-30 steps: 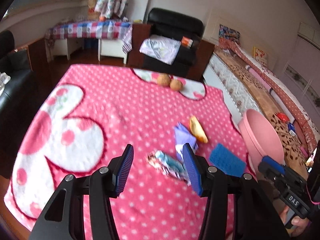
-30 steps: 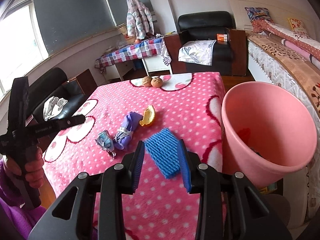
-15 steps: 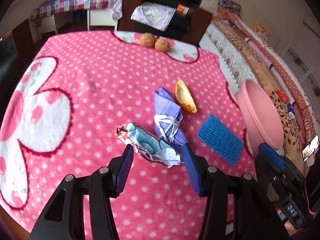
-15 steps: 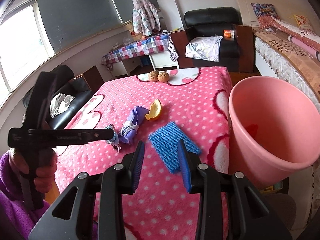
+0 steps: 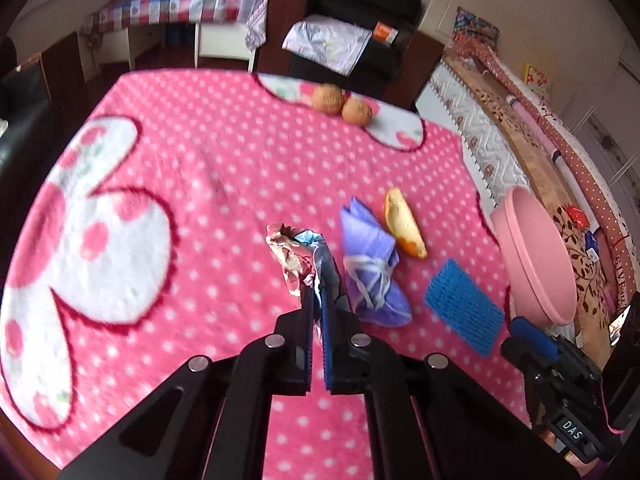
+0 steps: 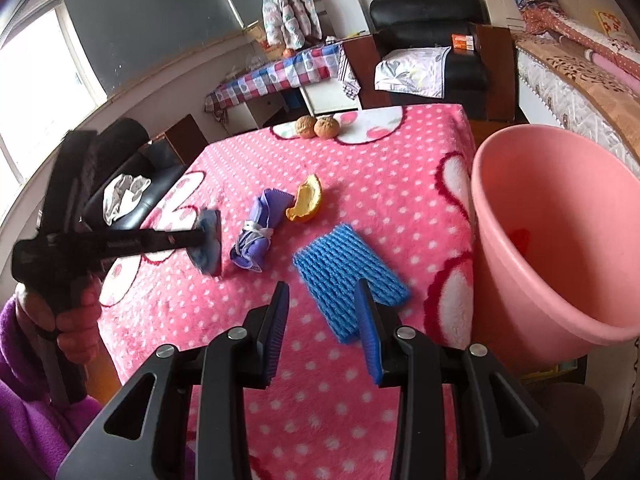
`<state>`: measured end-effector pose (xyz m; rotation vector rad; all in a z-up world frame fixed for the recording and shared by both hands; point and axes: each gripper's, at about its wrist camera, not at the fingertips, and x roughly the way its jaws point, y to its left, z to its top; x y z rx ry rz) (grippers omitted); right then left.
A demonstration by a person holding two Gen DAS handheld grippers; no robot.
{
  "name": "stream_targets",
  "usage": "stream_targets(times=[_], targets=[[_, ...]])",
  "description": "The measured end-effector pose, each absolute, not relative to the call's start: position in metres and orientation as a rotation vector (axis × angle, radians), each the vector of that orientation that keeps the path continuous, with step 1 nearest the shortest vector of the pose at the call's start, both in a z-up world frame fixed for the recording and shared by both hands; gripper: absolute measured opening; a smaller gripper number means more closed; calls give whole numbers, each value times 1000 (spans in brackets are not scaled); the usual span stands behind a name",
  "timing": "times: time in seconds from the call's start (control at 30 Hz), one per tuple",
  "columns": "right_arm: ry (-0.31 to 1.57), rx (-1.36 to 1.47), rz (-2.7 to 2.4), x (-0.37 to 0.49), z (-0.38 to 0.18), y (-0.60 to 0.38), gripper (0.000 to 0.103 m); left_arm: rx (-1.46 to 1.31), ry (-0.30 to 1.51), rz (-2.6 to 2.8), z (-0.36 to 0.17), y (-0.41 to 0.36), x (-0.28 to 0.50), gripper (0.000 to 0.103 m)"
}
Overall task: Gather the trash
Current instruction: 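Grasp the crumpled colourful wrapper with the left tool while the right tool grasps the blue sponge, then carry the wrapper and sponge into the pink bucket and open both tools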
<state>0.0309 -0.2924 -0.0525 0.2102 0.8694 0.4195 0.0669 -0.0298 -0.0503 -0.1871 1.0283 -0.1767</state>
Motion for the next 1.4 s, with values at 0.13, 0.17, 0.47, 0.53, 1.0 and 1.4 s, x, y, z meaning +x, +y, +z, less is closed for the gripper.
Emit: stream_targets(times=[0.13, 0.17, 0.47, 0.53, 1.0, 1.4], targets=[[881, 171, 410, 39, -51, -290, 34, -161, 995, -165, -46, -23, 69, 3], [890, 163, 407, 43, -52, -290, 34, -175, 999, -165, -47, -19, 71, 3], [966, 103, 338, 73, -69, -296, 34, -210, 1011, -178, -58, -11, 72, 3], [988, 102, 344, 75, -73, -295, 34, -215, 1010, -185, -59, -10, 72, 3], [910, 179, 419, 52, -50, -289, 9, -228, 951, -203, -41, -6, 63, 3], [794, 226, 358, 39, -23, -312, 9, -207, 885, -299, -16, -38, 61, 3]])
